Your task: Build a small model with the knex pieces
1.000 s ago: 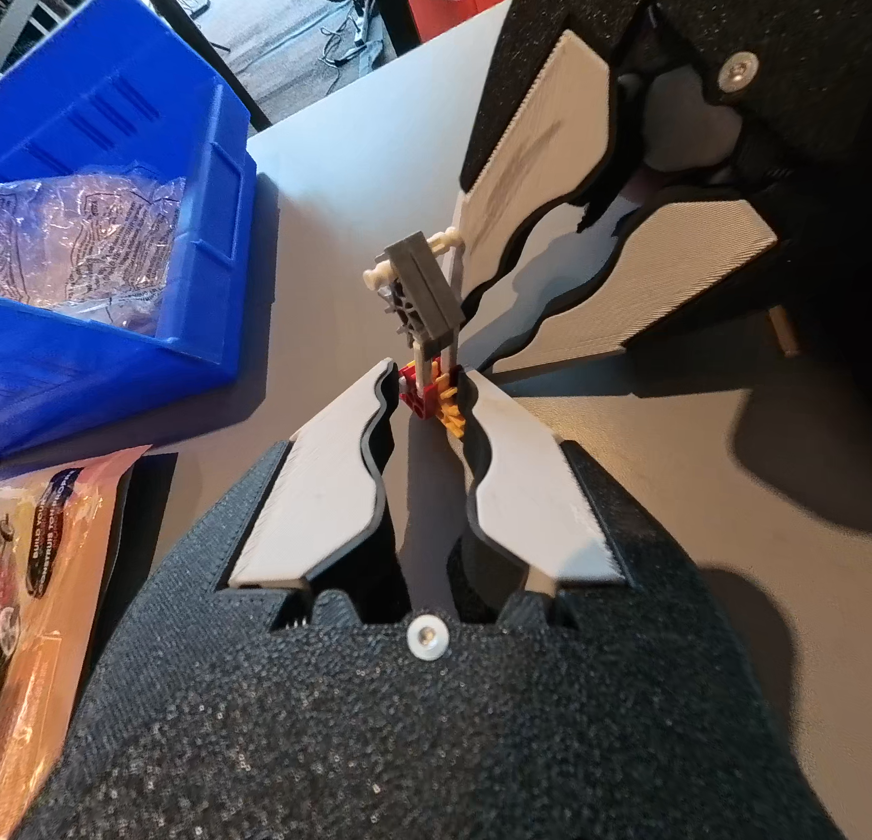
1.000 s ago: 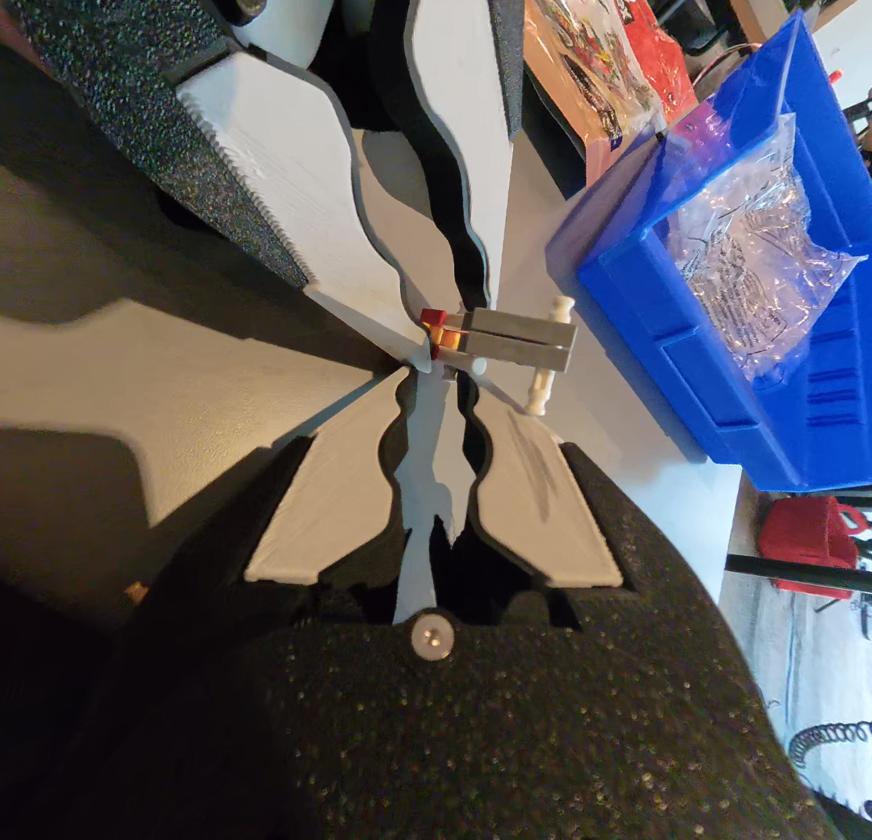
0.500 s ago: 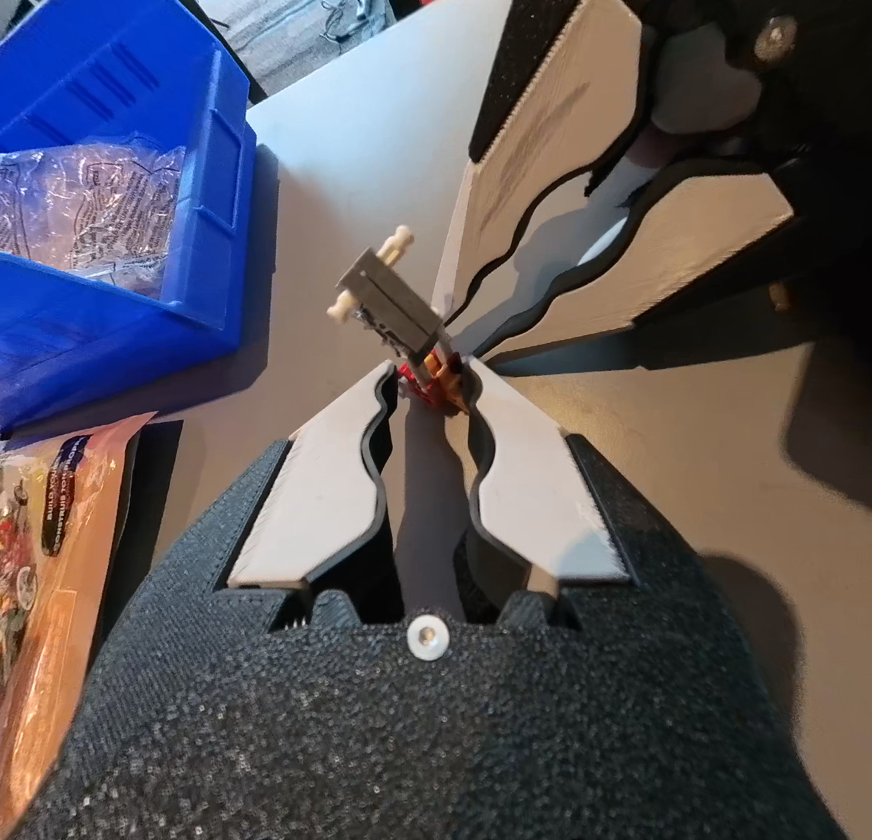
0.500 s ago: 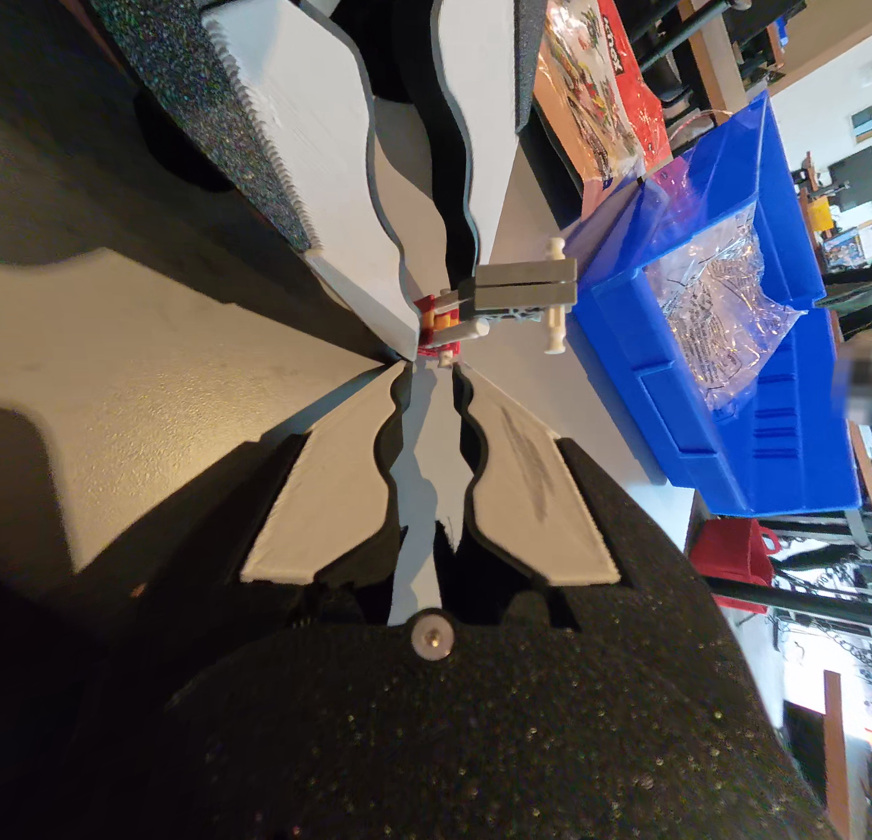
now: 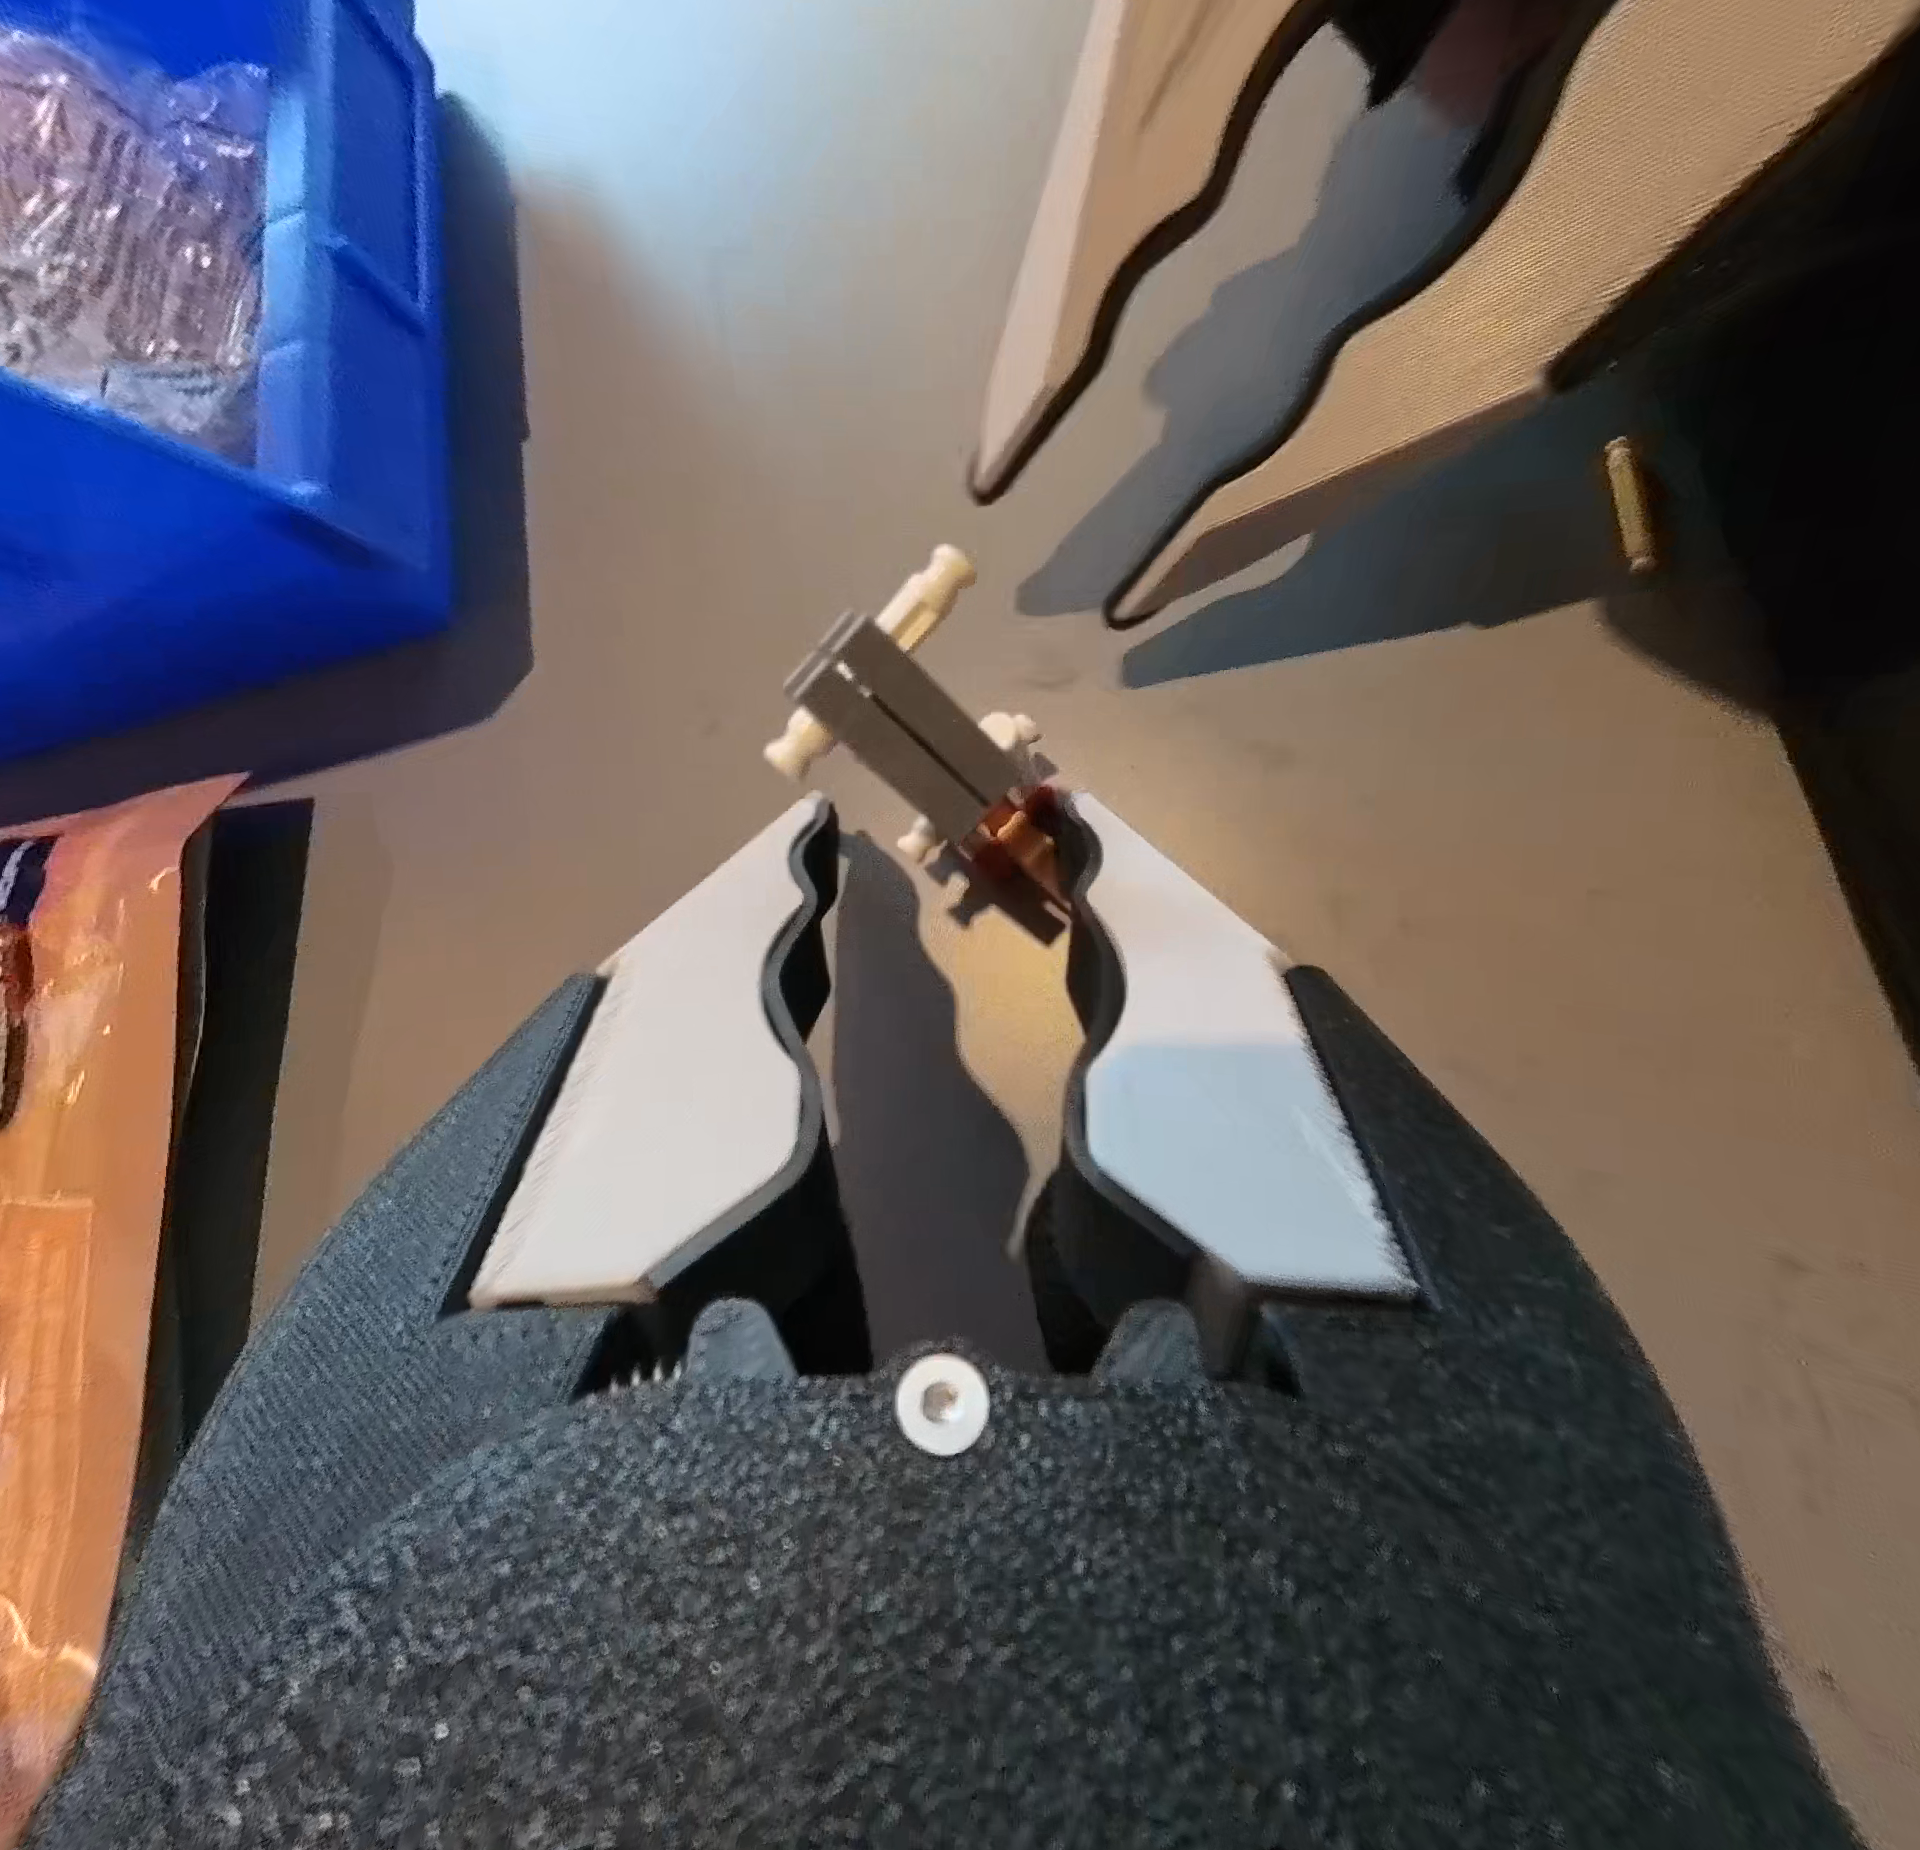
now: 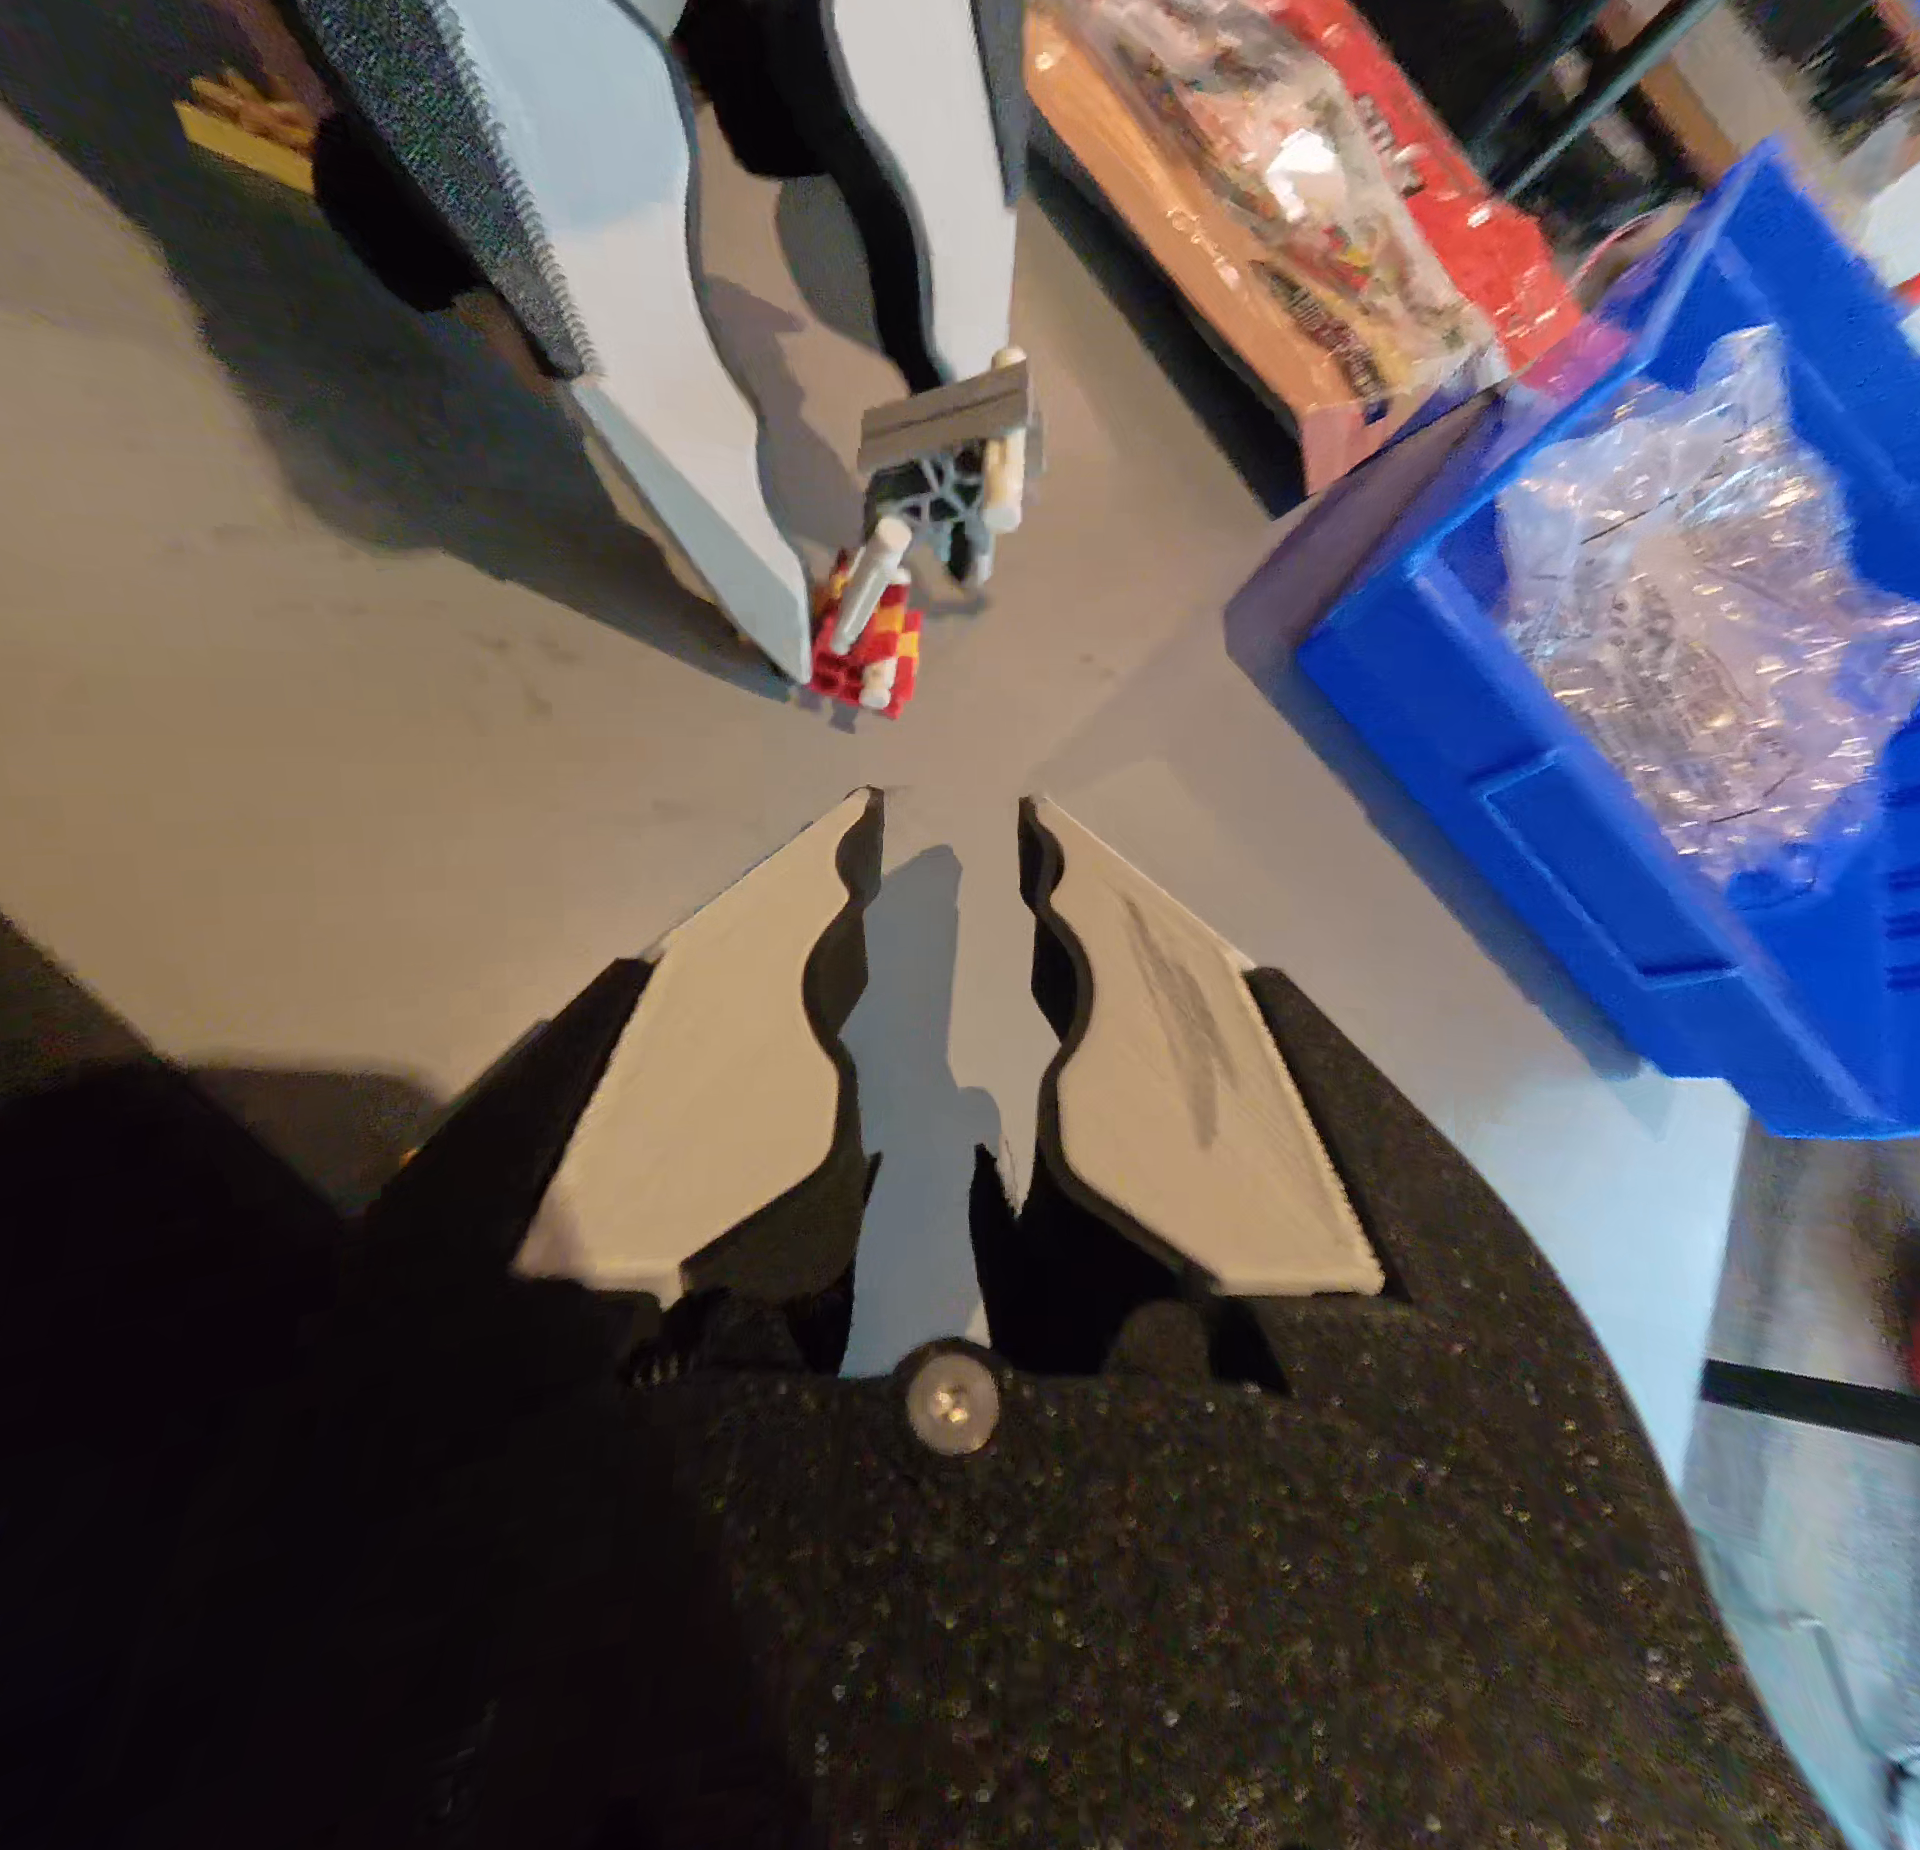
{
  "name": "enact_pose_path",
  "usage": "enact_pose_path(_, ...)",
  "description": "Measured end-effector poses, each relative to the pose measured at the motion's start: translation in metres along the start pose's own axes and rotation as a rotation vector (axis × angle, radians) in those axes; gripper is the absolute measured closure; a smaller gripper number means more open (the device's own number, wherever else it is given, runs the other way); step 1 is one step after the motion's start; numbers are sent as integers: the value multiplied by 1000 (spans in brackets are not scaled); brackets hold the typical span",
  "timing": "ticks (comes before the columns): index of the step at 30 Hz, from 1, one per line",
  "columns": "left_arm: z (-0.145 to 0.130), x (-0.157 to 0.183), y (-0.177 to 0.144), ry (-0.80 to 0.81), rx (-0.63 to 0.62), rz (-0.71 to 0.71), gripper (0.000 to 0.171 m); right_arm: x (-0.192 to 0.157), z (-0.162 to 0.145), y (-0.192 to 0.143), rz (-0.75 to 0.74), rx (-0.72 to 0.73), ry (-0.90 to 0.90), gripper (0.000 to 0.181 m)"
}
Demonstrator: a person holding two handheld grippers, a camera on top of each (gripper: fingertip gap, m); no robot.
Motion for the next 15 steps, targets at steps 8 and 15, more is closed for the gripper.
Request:
enact_pose_path(8, -5, 7, -28, -154, -24, 3, 124, -16, 16, -8, 141, 0, 104, 153)
enact_pose_path(15, -19, 25, -95, -219, -132, 200, 117, -8, 32, -12, 115, -60, 166, 142)
Point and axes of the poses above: each gripper's, where its closed fingertips meet, y out along the fingers, z out of its top, x = y × z across the jaws, the point moved 2 cm from there along -y, back along the fingers, and after that the axes turned 2 degrees about -y, right-handed, at the moved point
